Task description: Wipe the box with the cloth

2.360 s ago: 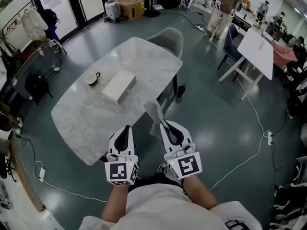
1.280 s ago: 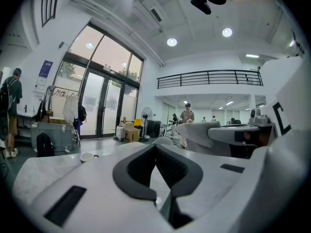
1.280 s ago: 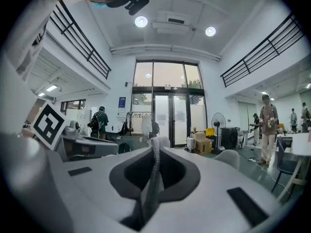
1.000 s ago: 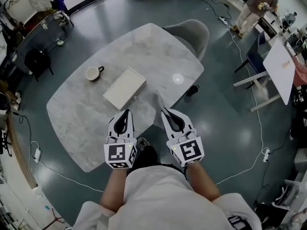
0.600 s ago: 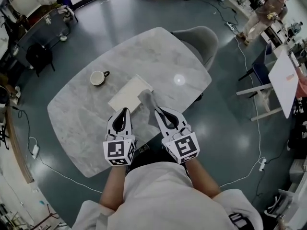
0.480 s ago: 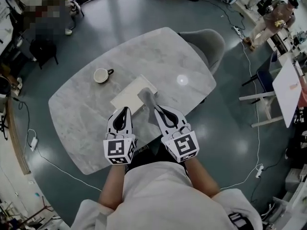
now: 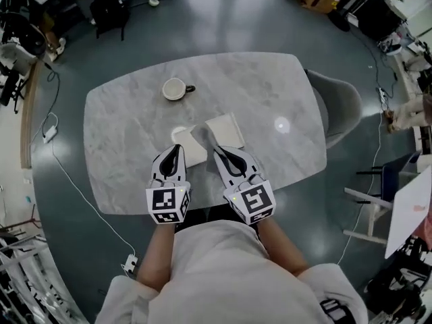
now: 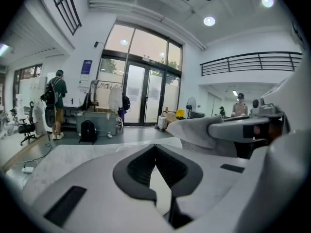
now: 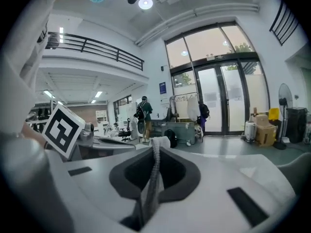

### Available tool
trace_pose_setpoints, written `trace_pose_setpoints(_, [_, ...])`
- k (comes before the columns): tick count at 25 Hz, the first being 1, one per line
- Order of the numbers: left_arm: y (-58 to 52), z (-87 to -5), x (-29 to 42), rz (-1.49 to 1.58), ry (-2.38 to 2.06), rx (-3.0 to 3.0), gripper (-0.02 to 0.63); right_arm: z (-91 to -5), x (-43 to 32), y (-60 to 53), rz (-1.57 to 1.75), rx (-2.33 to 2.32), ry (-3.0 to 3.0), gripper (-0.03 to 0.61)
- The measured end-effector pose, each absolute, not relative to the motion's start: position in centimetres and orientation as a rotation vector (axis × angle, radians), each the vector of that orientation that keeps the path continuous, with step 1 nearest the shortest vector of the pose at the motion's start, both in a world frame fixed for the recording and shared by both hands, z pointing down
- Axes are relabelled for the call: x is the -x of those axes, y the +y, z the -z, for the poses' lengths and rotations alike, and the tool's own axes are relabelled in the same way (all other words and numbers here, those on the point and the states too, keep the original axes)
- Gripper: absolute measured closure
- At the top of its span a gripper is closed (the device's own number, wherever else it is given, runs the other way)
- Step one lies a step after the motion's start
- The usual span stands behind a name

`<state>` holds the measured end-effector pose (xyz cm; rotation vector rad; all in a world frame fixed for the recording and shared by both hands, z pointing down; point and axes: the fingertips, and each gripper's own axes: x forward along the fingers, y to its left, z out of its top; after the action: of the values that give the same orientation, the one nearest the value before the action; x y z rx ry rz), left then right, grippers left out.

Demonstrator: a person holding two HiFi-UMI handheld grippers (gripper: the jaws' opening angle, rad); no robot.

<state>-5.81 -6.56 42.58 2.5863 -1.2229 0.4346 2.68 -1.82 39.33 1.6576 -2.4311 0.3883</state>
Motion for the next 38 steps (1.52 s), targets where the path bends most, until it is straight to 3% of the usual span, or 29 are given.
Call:
trace_pose_setpoints(13, [-5.3, -49.8, 7.6, -0.538, -1.582, -2.238, 0.591, -47.3, -0.5, -4.7, -0.552, -1.106, -2.599, 0.545])
trace_pose_setpoints(38, [-2.0, -58.2, 14.0, -0.551, -1.431, -2.064, 0.591, -61.3, 7.9, -4.1, -0.528, -0.94, -2.278, 0.545])
